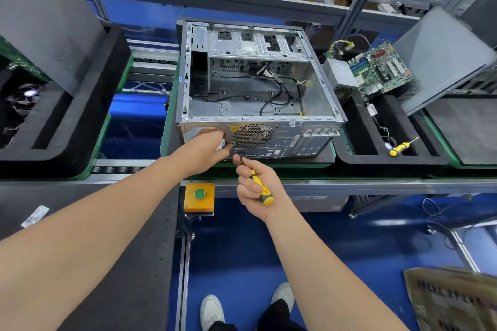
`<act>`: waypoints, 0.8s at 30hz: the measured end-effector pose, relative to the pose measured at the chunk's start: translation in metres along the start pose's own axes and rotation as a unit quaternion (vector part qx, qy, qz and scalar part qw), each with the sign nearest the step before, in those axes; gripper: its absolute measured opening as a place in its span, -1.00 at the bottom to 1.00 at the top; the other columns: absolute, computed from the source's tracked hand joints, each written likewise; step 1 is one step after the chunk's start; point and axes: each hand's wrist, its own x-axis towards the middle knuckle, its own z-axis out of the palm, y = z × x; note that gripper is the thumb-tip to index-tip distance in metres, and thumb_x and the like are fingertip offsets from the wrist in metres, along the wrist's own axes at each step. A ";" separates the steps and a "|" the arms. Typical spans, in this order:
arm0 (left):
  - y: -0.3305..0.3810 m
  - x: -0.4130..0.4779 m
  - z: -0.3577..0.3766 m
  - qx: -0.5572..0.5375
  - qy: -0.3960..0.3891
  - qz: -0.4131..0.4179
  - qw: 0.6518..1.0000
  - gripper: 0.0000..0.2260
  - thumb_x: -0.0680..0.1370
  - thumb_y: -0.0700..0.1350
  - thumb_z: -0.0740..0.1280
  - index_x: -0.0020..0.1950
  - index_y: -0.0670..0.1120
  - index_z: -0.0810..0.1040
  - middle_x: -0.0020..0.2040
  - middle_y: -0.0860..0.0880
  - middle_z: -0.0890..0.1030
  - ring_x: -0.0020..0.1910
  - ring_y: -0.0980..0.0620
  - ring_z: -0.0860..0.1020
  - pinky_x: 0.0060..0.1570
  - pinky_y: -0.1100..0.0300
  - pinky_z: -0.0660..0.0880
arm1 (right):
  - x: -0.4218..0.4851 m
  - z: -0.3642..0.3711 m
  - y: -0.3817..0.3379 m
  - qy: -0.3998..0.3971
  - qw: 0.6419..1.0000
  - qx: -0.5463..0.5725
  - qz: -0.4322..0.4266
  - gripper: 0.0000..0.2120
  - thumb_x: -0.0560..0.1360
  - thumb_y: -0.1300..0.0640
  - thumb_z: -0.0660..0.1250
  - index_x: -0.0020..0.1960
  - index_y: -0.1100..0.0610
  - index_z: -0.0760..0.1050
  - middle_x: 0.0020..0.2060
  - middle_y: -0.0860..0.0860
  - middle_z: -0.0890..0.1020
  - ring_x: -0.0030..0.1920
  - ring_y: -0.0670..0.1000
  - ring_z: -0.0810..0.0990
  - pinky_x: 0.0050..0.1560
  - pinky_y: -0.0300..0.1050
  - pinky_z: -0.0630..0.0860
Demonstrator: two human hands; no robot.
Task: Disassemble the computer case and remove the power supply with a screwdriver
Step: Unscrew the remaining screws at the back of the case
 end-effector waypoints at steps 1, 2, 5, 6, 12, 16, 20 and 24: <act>-0.001 0.001 0.001 0.001 0.001 0.005 1.000 -0.88 0.66 -0.02 0.27 0.02 -0.05 0.51 -0.15 0.05 0.51 -0.16 0.04 0.47 -0.22 0.17 0.30 | 0.001 -0.001 0.003 -0.002 1.000 0.006 -0.004 -0.81 0.67 0.18 0.23 0.13 0.25 0.57 -0.43 -0.02 0.46 -0.66 -0.11 0.34 -0.70 -0.25 0.28; -0.002 0.002 0.001 0.002 0.000 0.007 1.000 -0.88 0.66 -0.02 0.27 0.01 -0.06 0.51 -0.15 0.05 0.52 -0.17 0.05 0.48 -0.24 0.19 0.30 | 0.002 -0.002 0.005 0.000 1.000 0.004 -0.008 -0.79 0.69 0.17 0.21 0.13 0.25 0.58 -0.44 -0.03 0.44 -0.66 -0.10 0.34 -0.70 -0.24 0.28; -0.006 0.005 -0.001 0.018 -0.022 0.014 0.999 -0.88 0.65 -0.02 0.28 0.00 -0.05 0.52 -0.15 0.02 0.56 -0.18 0.04 0.51 -0.25 0.21 0.32 | 0.003 -0.004 0.008 -0.001 1.000 0.007 -0.009 -0.74 0.73 0.16 0.18 0.12 0.25 0.61 -0.45 -0.03 0.44 -0.66 -0.09 0.35 -0.69 -0.22 0.29; -0.007 0.006 -0.001 0.025 -0.028 0.014 0.999 -0.88 0.65 -0.01 0.28 0.00 -0.04 0.52 -0.15 0.02 0.56 -0.19 0.04 0.51 -0.28 0.22 0.32 | 0.003 -0.004 0.007 -0.003 1.000 0.010 -0.009 -0.75 0.72 0.16 0.19 0.11 0.25 0.61 -0.45 -0.03 0.44 -0.66 -0.09 0.35 -0.69 -0.22 0.30; -0.009 0.007 -0.002 0.036 -0.033 0.007 0.999 -0.81 0.65 0.01 0.28 0.07 -0.10 0.54 -0.10 -0.03 0.60 -0.15 0.00 0.55 -0.19 0.12 0.45 | 0.004 -0.009 0.004 -0.003 1.000 -0.012 -0.014 -0.73 0.72 0.15 0.21 0.12 0.26 0.65 -0.43 -0.03 0.45 -0.64 -0.10 0.36 -0.67 -0.23 0.29; -0.010 0.007 -0.001 0.038 -0.028 0.006 0.999 -0.81 0.66 0.00 0.27 0.02 -0.11 0.53 -0.17 -0.01 0.56 -0.19 0.00 0.51 -0.26 0.18 0.31 | 0.001 -0.005 0.001 0.070 0.975 -0.200 -0.064 -0.74 0.74 0.14 0.20 0.22 0.25 0.60 -0.38 0.02 0.51 -0.61 -0.06 0.36 -0.61 -0.20 0.30; -0.010 0.007 0.002 0.034 -0.020 0.004 0.999 -0.80 0.66 -0.01 0.27 0.05 -0.13 0.55 -0.12 -0.03 0.58 -0.17 0.01 0.52 -0.21 0.16 0.36 | 0.000 0.012 0.014 0.222 0.753 -0.583 -0.209 -0.77 0.71 0.10 0.22 0.03 0.10 0.64 -0.36 0.04 0.65 -0.51 0.05 0.53 -0.44 -0.05 0.54; -0.011 0.007 0.003 0.034 -0.015 0.000 0.999 -0.80 0.65 0.00 0.28 0.07 -0.12 0.55 -0.09 -0.02 0.59 -0.17 0.03 0.52 -0.23 0.17 0.39 | 0.009 0.019 0.036 0.336 0.479 -0.768 -0.261 -0.83 0.71 0.04 0.25 0.03 0.08 0.55 -0.21 0.02 0.67 -0.20 0.08 0.63 -0.20 -0.02 0.53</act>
